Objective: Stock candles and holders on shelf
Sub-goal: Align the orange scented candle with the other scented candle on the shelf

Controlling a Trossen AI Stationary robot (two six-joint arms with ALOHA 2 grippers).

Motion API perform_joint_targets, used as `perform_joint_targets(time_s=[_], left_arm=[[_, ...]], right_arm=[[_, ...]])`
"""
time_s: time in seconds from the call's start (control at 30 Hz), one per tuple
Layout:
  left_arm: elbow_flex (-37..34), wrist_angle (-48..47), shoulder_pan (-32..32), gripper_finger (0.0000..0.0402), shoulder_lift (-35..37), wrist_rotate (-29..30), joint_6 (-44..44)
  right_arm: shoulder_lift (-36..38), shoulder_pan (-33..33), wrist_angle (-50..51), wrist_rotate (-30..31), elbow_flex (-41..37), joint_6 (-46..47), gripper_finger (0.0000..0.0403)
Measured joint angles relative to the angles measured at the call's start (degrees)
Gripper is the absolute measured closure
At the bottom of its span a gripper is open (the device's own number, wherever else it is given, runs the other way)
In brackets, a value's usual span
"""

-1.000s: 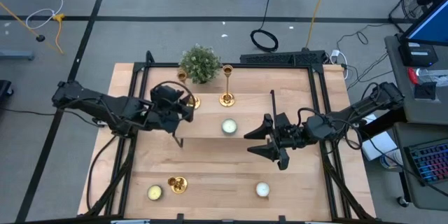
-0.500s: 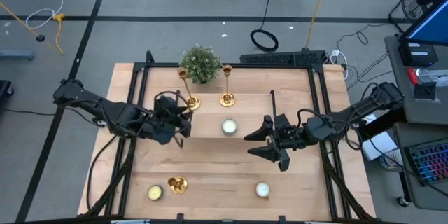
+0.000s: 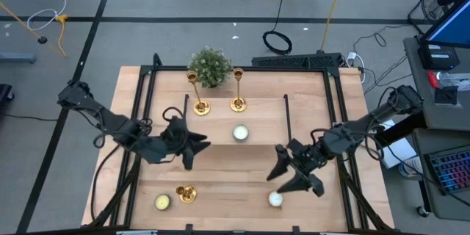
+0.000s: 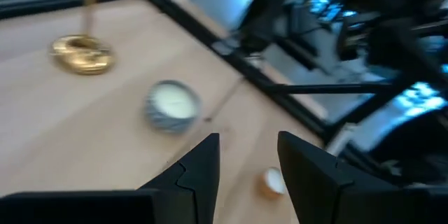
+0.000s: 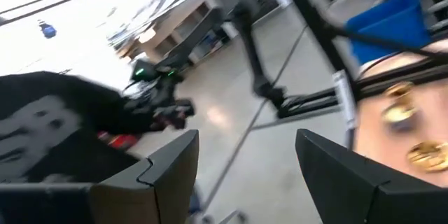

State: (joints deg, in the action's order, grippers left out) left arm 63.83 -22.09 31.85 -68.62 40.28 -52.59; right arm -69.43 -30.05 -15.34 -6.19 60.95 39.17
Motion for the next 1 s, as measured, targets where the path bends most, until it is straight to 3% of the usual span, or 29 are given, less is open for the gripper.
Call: perform_joint_targets(time_s=[0.23,0.53,0.7,1.0], left_arm=[[0.0,6.47,2.21,0.0252,-0.52,-2.85,2.6],[-0.02,7.57,3.84,0.0252,-1.47,-3.38,1.86],[-0.04,7.78,4.33,0.0252,-2.42,-4.0,1.04],[-0.02,8.16,4.35,0.0252,-4.22,-5.4,-0.32]], right_arm=[[0.0,-4.05,-0.14,-7.58,0.0,5.62,0.0165],[0.0,-11.41,-2.38,-7.05,0.01,7.42,0.0165],[0.02,-17.32,2.89,-2.54,0.02,8.36,0.0171],[0.02,-23.0,27.09,8.69,0.02,21.83,0.0194]])
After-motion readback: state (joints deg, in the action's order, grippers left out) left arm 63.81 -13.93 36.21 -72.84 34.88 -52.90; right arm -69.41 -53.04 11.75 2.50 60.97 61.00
